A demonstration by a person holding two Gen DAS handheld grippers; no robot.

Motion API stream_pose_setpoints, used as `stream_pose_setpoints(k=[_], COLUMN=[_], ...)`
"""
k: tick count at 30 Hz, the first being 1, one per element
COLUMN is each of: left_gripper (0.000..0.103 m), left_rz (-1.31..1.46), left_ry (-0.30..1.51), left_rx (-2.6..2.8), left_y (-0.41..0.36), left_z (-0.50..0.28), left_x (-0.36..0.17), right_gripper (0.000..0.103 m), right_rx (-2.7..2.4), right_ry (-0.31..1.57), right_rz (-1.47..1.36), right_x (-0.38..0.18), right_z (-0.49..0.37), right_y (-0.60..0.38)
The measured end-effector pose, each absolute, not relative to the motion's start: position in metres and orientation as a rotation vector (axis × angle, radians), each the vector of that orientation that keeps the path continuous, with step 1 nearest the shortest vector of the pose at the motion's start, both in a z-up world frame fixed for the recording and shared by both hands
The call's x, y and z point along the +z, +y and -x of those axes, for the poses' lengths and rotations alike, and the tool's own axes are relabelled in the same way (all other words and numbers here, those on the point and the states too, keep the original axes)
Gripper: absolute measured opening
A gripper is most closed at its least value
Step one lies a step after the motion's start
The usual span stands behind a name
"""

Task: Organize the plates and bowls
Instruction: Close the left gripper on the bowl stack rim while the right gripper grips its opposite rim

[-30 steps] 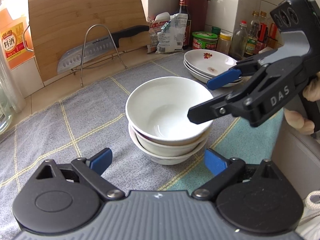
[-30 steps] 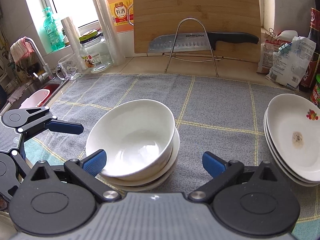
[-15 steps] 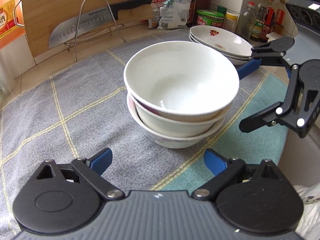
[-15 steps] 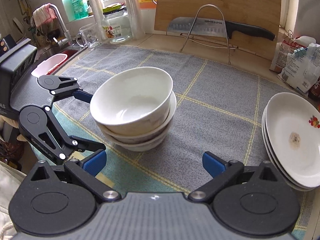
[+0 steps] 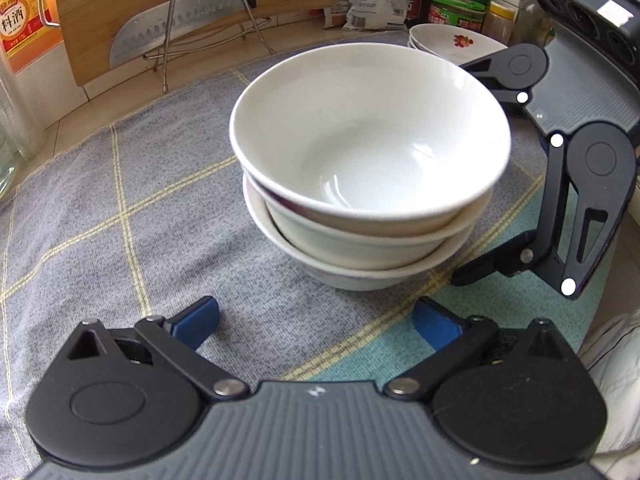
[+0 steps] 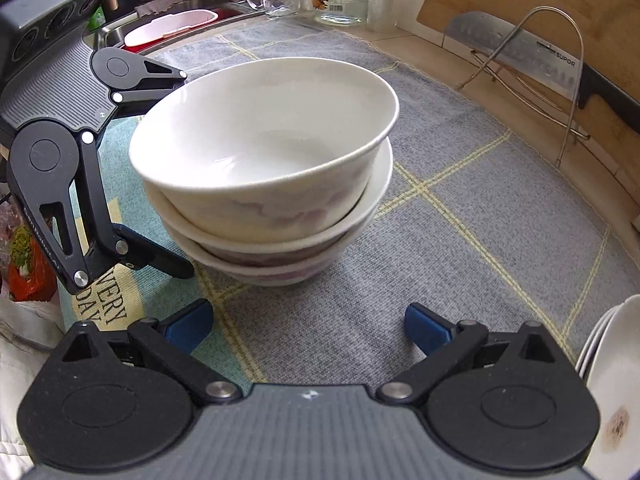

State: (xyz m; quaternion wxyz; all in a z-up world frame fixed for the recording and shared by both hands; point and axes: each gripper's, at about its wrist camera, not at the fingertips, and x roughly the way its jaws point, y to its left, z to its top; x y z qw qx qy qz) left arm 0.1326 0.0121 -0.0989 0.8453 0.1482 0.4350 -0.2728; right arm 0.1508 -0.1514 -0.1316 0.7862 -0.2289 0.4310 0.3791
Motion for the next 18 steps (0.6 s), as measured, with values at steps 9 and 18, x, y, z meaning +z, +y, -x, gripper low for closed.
stream_pose_setpoints(k=[9,18], left_gripper=[0.103,0.103], left_rz=[-0.373,-0.473], left_ry=[0.851,0.768], left_rx=[-0.719,-0.949], left_y=[0.016,0.016], left_z=[-0.138,-0.156], left_x=[-0.1,-0.102], right_gripper=[0.103,0.103], right_rx=[0.785,0.769], right_ry=[0.914,0.946], right_rz=[0.465,0.503], right_x=[-0.133,-0.13], right_z=[-0.149,-0.158], right_y=[-0.151,-0.14])
